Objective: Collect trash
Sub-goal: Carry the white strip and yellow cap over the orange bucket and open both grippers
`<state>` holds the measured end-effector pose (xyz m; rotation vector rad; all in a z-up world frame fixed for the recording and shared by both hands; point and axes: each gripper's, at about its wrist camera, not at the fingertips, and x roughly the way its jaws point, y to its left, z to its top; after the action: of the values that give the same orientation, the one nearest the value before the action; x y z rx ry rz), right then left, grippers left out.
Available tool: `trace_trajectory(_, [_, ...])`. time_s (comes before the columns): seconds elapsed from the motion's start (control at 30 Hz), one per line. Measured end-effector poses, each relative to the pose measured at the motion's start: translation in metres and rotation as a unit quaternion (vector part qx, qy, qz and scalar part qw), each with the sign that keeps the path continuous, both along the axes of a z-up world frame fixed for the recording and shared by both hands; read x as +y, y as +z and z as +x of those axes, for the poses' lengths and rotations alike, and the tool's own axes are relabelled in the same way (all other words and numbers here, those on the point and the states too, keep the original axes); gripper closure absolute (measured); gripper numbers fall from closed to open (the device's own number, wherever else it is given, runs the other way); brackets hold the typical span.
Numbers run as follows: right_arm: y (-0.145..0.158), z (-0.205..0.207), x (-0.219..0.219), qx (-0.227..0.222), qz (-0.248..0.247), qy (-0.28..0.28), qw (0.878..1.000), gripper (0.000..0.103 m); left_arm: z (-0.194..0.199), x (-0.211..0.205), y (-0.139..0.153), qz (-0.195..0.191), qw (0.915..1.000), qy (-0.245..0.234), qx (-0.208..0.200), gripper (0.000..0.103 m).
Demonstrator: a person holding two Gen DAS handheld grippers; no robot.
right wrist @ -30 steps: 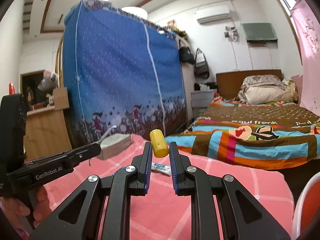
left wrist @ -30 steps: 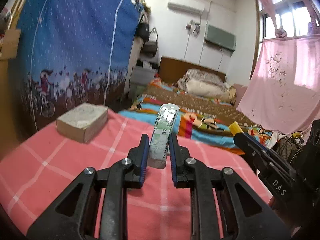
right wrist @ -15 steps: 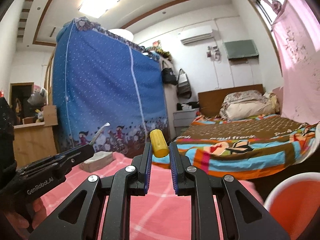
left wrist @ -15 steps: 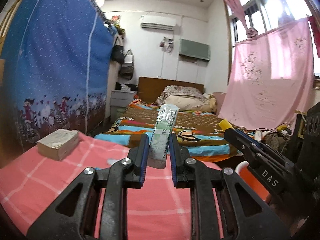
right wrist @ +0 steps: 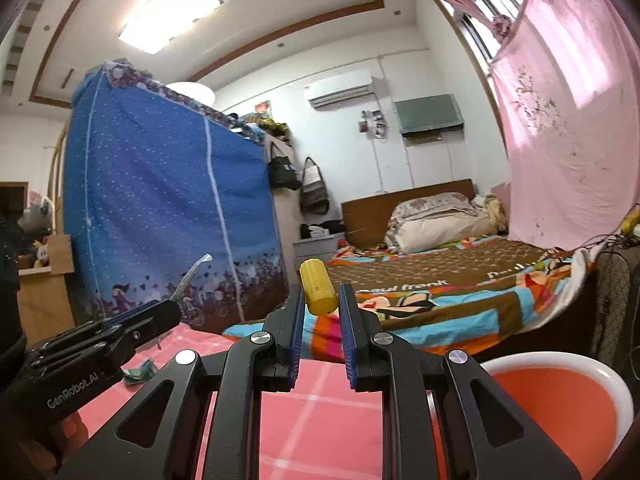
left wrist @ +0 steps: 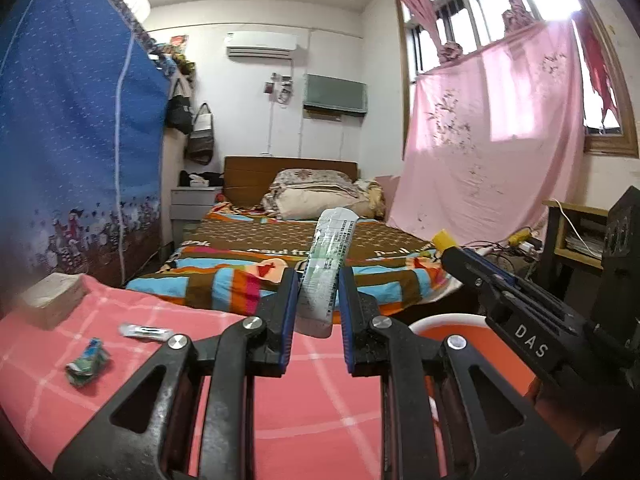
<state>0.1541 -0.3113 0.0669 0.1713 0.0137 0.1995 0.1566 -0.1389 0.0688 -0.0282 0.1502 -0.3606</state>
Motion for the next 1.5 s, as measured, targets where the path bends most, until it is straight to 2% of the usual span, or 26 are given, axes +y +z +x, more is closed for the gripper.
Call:
trace_trajectory(0.3, [-0.010,-0.008,-0.038,0.027,0.013,-0.038,0.999,0.088,-0.003,-0.041,-0.005,0.024,0.9989,-0.038,0.012,0.079])
trace_trajectory(0.67, [-0.022,-0.011,-0.071,0.070,0.036,-0.078,0.994,0.088,0.005,-0.076,-0.020,0.047,0.9941,-0.073,0.066,0.079])
trace_trajectory(1.13, [-0.040,-0.005,-0.097,0.132,0.077,-0.099,0.983,0.087,0.024,-0.108,-0.034,0.054,0.9804,-0.108,0.156,0.079])
trace_trajectory(1.5, [-0.051,-0.002,-0.104,0.165,0.082,-0.107,0.977,0.087,0.035,-0.129,-0.049,0.063,0.9629,-0.129,0.228,0.079])
